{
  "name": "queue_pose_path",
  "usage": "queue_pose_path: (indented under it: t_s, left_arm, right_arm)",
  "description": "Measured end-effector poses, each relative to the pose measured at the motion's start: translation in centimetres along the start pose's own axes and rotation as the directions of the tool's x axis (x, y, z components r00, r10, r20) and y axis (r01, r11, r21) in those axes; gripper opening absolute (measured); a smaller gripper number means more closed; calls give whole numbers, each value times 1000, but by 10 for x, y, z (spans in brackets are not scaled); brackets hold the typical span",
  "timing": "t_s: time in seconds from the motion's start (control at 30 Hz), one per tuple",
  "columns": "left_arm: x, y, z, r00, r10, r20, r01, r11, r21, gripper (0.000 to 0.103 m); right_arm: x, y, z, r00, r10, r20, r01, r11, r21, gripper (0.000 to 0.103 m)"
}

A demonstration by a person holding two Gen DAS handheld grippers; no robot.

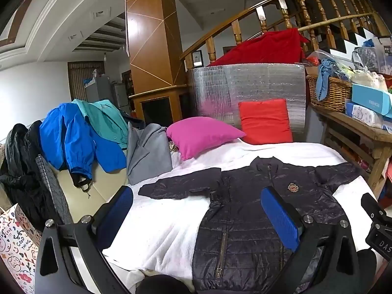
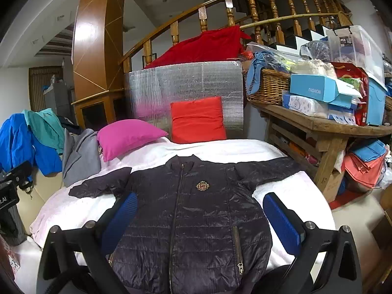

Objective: Fold large clothes

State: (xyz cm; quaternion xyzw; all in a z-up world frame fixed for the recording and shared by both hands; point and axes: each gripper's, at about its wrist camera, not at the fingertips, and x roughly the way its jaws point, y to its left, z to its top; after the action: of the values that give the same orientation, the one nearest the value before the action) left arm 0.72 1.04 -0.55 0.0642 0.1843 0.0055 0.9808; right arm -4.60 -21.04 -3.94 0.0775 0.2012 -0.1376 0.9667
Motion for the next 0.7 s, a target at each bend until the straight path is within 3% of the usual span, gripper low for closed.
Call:
queue_pose_path:
  t_s: [0.7]
  left_arm:
    - [3, 1, -2, 1000, -3, -2, 3, 1000, 8, 103]
  right_arm:
    - [6, 9, -1, 1000, 3, -20, -4, 1000, -18, 103]
